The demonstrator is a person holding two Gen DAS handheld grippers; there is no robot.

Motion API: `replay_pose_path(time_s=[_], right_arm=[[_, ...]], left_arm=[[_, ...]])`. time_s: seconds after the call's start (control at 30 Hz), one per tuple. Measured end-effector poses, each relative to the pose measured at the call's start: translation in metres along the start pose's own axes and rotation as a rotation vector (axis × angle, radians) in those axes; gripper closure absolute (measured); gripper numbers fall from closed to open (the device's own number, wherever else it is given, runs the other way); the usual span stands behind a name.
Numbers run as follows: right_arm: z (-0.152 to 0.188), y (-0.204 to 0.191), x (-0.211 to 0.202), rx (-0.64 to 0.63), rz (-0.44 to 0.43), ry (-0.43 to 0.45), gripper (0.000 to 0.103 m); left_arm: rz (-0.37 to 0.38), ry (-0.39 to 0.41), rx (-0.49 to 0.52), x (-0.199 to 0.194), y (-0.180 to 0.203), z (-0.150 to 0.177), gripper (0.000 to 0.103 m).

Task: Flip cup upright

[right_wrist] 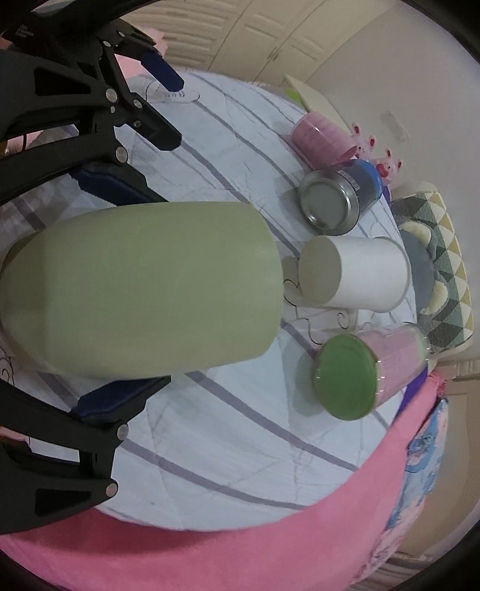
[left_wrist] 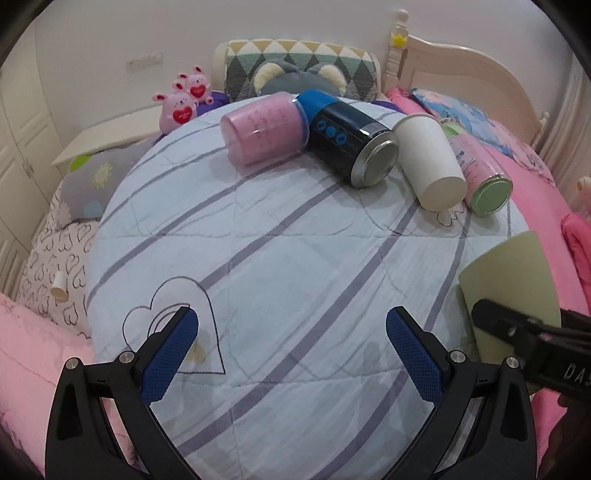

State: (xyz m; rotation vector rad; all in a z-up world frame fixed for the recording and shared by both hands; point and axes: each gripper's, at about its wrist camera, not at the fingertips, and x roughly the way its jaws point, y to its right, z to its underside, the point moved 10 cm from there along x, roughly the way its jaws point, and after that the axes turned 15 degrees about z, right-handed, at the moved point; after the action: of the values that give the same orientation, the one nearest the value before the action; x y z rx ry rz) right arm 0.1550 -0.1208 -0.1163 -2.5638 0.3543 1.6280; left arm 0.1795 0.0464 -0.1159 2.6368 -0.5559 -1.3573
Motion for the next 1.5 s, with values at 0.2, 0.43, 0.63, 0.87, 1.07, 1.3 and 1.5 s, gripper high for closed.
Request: replay_pose_path(time_s=[0.2,0.43,0.63,0.87,1.07,1.3,1.5], right_arm=[[-0.009,0.010,-0.015,-0.010,0.014,0.054,0.019],[-0.031,0.026,-0.036,-0.059,0.003,0.128,0.019],[-0.050,0.052,-0.038,-0.103,-0.011,0.151,0.019],[-0.064,0.086,-0.025,-0.153,-0.047,0.146,0.019],[-0.067,0.108,-0.006,-0.170,-0.112,0.119,0.019],[-0.068,0.120,0.011,-0.171,-0.187,0.082,0.019],[-0.074,0.128,0.025,-0.154,-0.221,0.069,0.019]], left_arm=[[-0.005,0.007,-0.010,-0.006,0.005,0.001,0.000],[-0.041,0.044,-0.026,-0.024,0.027,-0.003,0.000],[-0.058,0.067,-0.066,-0.029,0.064,-0.009,0.000],[-0.096,0.074,-0.116,-0.023,0.102,-0.013,0.000],[-0.112,0.056,-0.138,-0.005,0.130,-0.015,0.000],[-0.128,0.007,-0.149,0.016,0.152,-0.018,0.000],[-0.128,-0.065,-0.199,0.035,0.148,-0.010,0.000]])
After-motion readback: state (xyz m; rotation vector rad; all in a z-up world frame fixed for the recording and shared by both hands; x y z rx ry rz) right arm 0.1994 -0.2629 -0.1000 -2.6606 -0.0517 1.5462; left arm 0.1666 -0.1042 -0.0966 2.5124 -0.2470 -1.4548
